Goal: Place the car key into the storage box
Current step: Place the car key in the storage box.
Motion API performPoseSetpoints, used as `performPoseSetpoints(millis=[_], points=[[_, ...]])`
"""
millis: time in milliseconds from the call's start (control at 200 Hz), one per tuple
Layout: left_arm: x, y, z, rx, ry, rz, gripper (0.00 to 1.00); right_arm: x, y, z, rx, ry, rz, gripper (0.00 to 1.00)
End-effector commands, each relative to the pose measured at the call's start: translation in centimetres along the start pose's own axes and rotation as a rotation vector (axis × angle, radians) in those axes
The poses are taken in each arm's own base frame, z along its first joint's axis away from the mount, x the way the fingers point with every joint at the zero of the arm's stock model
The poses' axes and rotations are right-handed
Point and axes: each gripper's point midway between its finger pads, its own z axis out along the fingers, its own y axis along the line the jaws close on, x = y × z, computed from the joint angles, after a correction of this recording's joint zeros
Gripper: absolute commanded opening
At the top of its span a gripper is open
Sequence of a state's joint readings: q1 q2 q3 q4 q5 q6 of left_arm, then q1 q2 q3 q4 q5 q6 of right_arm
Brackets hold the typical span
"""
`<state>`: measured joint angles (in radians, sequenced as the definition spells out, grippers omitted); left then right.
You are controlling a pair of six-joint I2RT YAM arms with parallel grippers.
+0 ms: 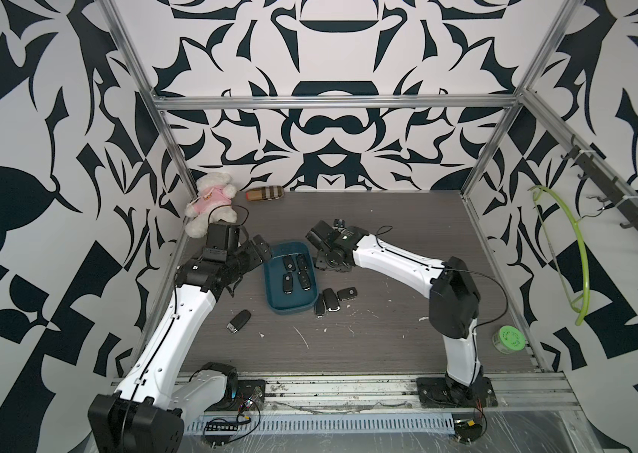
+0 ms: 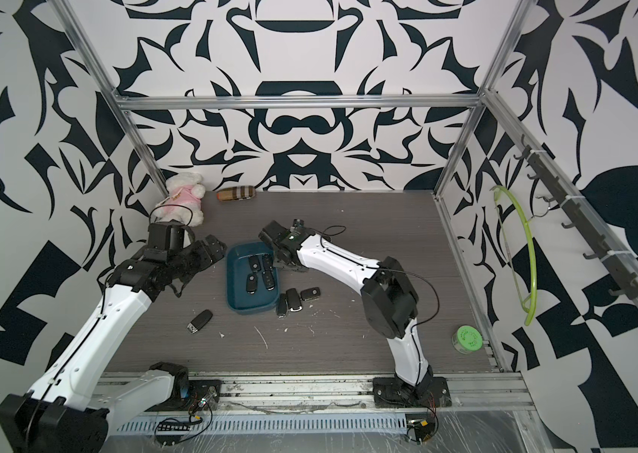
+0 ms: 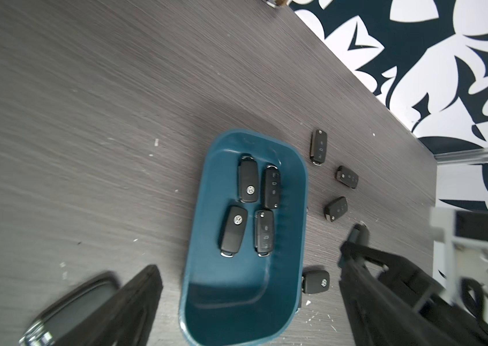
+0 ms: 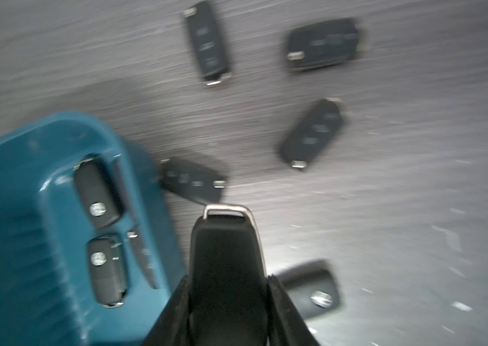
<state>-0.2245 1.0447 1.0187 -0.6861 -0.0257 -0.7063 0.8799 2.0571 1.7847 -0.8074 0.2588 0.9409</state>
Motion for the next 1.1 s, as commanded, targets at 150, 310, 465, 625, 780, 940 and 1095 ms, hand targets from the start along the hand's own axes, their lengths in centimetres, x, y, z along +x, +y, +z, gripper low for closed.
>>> performPoseSetpoints(millis=[150,310,465,625,780,940,1095], points=[[1.8,3.4,-2.2,-0.101,-0.01,0.007,0.99,-0.1,7.7,0.9,-0.14,0.0,-0.124,0.36],[2.1,4.3,-3.4,-0.12,-0.032,0.008,0.99,0.5,11.4,2.8,-0.228,0.021,-0.199,0.35],[2.2,4.5,-3.8,-0.124,-0.033,0.002,0.99,0.2,13.5,3.9,-0.286,0.01,-0.23,0.34],[2.3,4.4,-3.9,-0.118,-0.029,0.0,0.99,0.7,15.1,5.3,-0.345,0.022,-0.245,0.34],[2.2,4.4,-4.1,-0.122,-0.031,0.002,0.99,1.2,15.7,6.6,-0.352,0.034,-0.261,0.34],[2.3,4.5,-4.1,-0.123,-0.026,0.001,0.99,1.4,16.1,7.5,-0.359,0.029,-0.27,0.34],[2.2,4.4,-4.1,-0.123,-0.029,0.003,0.99,1.4,16.2,8.1,-0.358,0.027,-0.278,0.34]])
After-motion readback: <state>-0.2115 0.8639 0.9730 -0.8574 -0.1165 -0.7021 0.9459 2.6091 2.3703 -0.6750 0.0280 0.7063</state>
